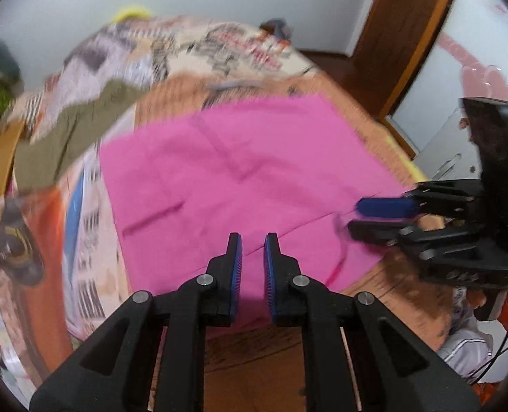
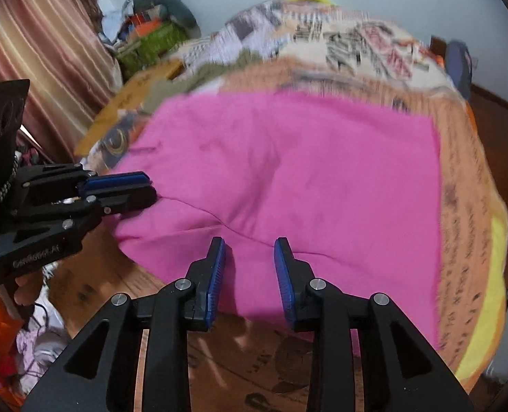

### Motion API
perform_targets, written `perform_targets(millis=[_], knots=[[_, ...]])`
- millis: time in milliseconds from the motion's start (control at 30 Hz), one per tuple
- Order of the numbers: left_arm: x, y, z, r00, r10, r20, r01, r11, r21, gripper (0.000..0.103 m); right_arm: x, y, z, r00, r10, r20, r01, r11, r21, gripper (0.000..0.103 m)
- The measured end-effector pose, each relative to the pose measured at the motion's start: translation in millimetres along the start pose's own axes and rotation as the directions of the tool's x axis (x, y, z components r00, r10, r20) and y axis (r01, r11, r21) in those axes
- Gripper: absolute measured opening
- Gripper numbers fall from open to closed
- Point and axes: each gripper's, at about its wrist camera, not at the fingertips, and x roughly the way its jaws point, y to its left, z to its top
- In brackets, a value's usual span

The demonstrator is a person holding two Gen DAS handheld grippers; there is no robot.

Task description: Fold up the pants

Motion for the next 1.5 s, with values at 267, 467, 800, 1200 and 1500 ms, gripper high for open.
perform_targets(millis=[267,467,800,1200,1500], knots=[[-18.6,21.4,-21.8,0.999,-0.043,0.032,0.045,0.997,-0.061,0.012,-18.4,-39.8,-22.2,0.999,-0.033,0.012,0.032,0.997,0.074,0.029],[-24.9,33.4,-36.6,0.999,-0.018,0.048,0.022,0.994,-0.102,0.012,-29.8,-71.1,-42.3,0.994,-0.111,0.002,0.109,0.982,0.155,0.033],[-44.0,48.9,-18.3,0.997,0.02,0.073,-0.008,0.986,-0.166,0.012,-47.3,-91.5,-41.2,0.986,-0.168,-0.002,0.164,0.961,0.222,0.036],[-19.0,102.6,57.1,0.987,0.129,0.092,-0.106,0.969,-0.225,0.033,-49.5,-108.5,18.2,0.971,-0.215,0.102,0.189,0.958,0.217,0.038],[34.2,128.6,71.7,0.995,0.099,0.031,-0.087,0.958,-0.273,0.061,-12.6,-134.8,54.9,0.963,-0.257,0.075,0.24,0.953,0.184,0.038]])
